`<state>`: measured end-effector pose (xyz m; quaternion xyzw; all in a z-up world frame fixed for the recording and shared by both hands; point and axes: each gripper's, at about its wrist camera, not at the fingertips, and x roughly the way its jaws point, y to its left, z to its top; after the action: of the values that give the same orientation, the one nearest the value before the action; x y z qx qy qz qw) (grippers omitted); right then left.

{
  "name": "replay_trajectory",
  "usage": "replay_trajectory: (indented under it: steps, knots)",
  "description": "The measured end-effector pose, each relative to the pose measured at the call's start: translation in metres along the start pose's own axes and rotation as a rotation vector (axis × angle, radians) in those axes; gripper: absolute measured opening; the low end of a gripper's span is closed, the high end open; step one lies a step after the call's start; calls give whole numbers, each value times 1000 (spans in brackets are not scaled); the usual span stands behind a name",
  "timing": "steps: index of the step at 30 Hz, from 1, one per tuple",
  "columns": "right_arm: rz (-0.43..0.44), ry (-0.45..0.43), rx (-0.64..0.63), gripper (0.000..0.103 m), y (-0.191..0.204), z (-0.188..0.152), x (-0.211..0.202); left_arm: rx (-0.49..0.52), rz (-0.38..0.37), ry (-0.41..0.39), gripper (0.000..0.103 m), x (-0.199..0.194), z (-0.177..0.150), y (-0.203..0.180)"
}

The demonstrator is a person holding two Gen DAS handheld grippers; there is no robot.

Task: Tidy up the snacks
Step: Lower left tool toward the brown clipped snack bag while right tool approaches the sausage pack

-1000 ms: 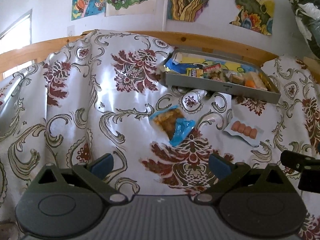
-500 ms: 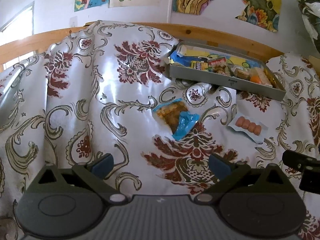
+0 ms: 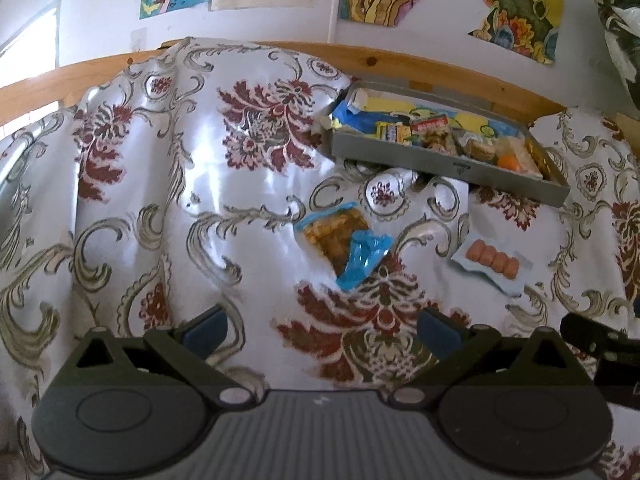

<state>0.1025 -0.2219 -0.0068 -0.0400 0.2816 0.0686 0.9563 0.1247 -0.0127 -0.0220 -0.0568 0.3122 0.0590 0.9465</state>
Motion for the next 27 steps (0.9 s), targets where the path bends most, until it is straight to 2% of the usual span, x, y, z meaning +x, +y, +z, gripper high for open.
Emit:
replay_trajectory:
  steps: [7,17,27]
  knots:
    - [-3,-27,-36,102,1,9,5,1,3,-6,103,11,13,4]
    - [54,-79,-225,102,10,22,26,42,15,21,103,36,24,4]
    - [121,-51,-387,101,23,16,68,102,-14,74,103,75,39,-9]
